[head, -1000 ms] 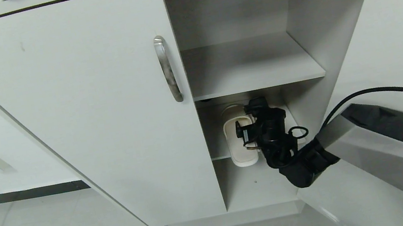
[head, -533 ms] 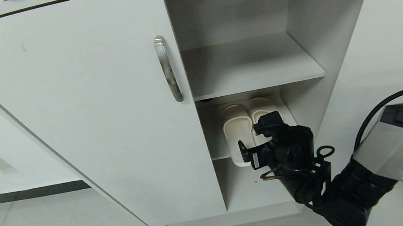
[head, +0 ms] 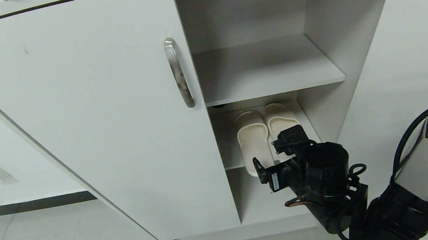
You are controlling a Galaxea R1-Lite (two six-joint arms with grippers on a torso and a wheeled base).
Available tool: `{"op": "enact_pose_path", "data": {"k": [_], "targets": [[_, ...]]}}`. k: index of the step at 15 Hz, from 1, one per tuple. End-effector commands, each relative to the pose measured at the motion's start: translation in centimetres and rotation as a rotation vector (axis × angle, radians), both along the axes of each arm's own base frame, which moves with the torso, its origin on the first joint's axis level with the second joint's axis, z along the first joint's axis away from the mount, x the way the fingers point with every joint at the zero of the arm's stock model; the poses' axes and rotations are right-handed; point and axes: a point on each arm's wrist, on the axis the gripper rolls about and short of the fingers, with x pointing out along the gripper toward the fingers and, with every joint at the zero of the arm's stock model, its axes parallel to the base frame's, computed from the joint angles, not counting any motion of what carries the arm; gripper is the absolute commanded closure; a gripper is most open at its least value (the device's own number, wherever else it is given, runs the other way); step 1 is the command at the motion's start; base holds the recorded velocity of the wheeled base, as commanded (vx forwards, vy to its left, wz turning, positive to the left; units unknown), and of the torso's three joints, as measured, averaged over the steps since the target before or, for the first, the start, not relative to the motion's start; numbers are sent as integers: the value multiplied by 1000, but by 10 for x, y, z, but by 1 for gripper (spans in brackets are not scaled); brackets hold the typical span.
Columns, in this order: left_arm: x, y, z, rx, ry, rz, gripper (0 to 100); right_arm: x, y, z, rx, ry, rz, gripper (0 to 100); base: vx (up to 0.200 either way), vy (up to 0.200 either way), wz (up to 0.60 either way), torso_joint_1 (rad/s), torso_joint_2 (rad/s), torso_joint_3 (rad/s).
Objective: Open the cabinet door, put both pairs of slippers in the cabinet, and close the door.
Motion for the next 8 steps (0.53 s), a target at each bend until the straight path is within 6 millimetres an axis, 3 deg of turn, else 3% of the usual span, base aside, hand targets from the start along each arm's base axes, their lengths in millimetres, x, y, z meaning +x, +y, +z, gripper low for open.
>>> {"op": "enact_pose_path", "data": {"k": [1, 6, 8], "targets": [[0, 0, 0, -1, 1, 0, 100, -1, 0, 1, 2, -2, 1, 0, -200, 0, 0, 2, 2, 2], [0, 0, 0, -1, 3, 0, 100, -2, 0, 2, 3, -3, 1, 0, -200, 0, 0, 0, 2, 0], [0, 0, 0, 1, 3, 0, 100, -2, 0, 1, 1, -1, 1, 0, 0, 0, 0, 0, 0, 0]]}}
